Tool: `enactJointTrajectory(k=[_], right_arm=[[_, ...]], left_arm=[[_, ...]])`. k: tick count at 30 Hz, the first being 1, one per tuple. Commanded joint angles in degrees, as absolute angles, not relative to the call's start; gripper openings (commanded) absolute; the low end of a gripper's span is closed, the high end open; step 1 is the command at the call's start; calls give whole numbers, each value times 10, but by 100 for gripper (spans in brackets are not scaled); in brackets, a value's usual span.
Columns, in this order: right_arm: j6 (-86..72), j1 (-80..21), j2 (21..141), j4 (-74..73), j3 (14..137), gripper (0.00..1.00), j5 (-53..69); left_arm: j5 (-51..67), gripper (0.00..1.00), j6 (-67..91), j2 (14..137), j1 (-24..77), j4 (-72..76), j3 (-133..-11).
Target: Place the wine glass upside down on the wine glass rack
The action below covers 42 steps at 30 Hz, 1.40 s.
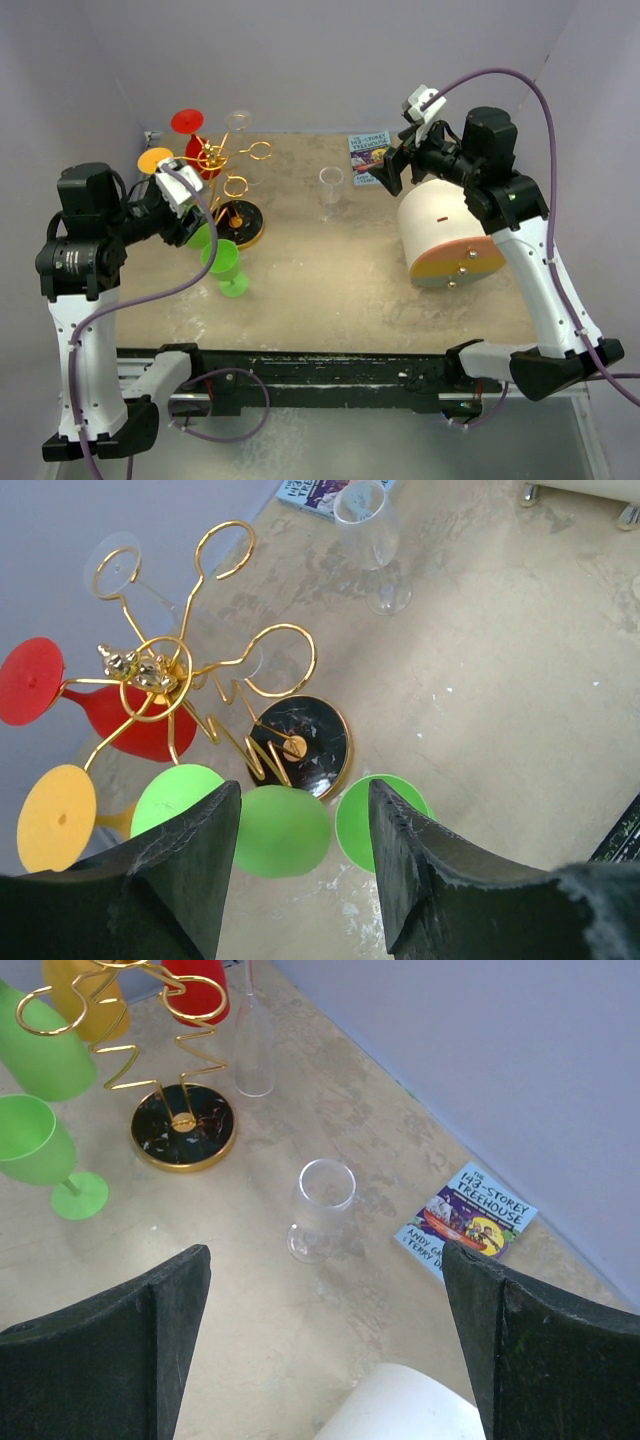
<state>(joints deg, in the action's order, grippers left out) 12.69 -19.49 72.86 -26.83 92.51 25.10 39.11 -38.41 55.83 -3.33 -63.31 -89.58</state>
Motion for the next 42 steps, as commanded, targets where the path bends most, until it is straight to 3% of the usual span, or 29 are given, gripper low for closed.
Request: enactJointTrajectory(k=[1, 13, 18, 28, 31, 34, 37, 42], right_arm=[[137, -193, 722, -253, 939, 100, 258], [142, -192, 731, -252, 935, 100, 251], [145, -192, 730, -249, 928, 100, 247], [145, -192, 729, -246, 927, 100, 258], [145, -192, 729, -248, 930, 100, 260], [146, -192, 730, -248, 930, 100, 260], [146, -192, 732, -249, 930, 100, 260], [146, -192, 736, -250, 933, 100, 261]], left_arm=[[413, 57, -363, 571, -12, -624, -908], [277, 54, -517, 551, 148, -694, -733], [240, 48, -534, 580, 164, -704, -678], [178, 48, -510, 618, 198, -671, -619], [157, 42, -511, 628, 201, -662, -608], [155, 28, -511, 642, 204, -664, -607], [159, 25, -509, 649, 208, -668, -600], [181, 9, -511, 642, 212, -666, -589]])
